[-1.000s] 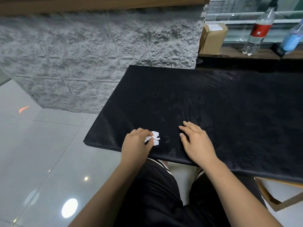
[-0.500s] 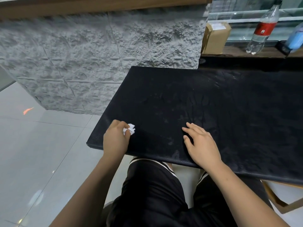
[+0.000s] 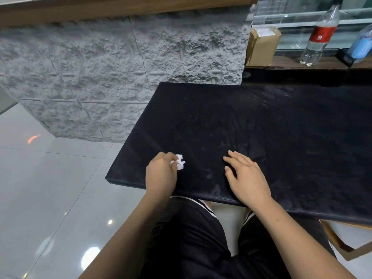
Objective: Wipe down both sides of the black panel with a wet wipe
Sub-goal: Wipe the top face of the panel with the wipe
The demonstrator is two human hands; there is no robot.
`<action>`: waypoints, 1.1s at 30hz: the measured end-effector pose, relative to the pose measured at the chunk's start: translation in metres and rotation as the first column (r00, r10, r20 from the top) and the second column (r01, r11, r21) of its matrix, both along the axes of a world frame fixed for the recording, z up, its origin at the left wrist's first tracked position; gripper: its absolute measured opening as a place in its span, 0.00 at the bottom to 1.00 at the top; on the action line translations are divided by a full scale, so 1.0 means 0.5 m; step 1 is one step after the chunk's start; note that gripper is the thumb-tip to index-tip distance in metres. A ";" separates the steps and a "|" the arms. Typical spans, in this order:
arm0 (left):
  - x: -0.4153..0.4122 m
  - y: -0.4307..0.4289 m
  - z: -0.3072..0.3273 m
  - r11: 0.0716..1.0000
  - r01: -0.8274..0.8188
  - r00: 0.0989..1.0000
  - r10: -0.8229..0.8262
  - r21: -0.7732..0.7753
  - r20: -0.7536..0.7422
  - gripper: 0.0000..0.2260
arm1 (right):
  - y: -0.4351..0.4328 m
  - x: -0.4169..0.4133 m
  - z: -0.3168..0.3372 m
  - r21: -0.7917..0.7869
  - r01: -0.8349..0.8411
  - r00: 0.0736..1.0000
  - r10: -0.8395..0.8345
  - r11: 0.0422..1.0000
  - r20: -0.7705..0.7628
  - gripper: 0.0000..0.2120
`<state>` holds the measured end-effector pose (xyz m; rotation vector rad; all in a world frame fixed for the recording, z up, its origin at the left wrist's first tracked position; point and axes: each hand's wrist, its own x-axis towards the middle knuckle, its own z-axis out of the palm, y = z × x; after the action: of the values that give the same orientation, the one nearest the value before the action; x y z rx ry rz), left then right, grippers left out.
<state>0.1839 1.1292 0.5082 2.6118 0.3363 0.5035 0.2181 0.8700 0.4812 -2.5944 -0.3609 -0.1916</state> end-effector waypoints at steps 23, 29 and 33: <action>0.030 -0.054 -0.002 0.983 0.184 0.983 -0.184 0.011 0.007 0.05 | -0.001 -0.005 0.007 0.037 0.008 1.000 -0.008 0.999 -0.001 0.18; 0.050 0.025 0.002 0.994 0.098 0.995 -0.098 0.051 -0.002 0.04 | -0.002 -0.007 0.008 0.036 0.005 1.000 -0.005 0.999 -0.001 0.18; 0.063 0.065 0.002 0.997 0.037 0.999 -0.036 0.066 -0.016 0.05 | -0.002 -0.007 0.010 0.040 0.004 1.000 -0.003 0.999 -0.013 0.18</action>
<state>0.2155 1.1616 0.5090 2.6819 0.2807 0.4909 0.2144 0.8690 0.4863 -2.5554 -0.3442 -0.1814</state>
